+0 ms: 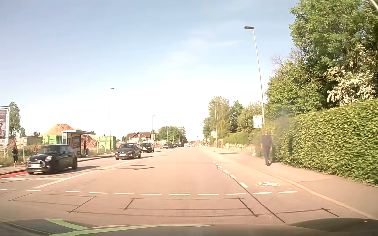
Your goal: Follow the waypoints while adhering to traffic rules and regulations
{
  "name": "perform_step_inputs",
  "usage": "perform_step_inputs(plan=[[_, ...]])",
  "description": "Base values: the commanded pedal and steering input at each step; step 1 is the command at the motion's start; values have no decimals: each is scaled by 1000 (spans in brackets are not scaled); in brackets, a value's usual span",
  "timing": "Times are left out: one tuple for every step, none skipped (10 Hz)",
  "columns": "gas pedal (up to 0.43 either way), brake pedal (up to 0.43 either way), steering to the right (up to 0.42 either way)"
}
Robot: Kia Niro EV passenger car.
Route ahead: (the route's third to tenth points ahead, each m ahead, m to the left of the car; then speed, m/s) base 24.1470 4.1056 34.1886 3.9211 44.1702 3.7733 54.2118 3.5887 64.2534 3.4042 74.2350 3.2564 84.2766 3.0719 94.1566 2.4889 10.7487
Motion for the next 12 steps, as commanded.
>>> perform_step_inputs(plan=[[220,0,9],[220,0,9],[220,0,9],[240,0,9],[240,0,9],[240,0,8],[240,0,8],[240,0,8],[240,0,8],[240,0,7],[240,0,6],[240,0,5]])
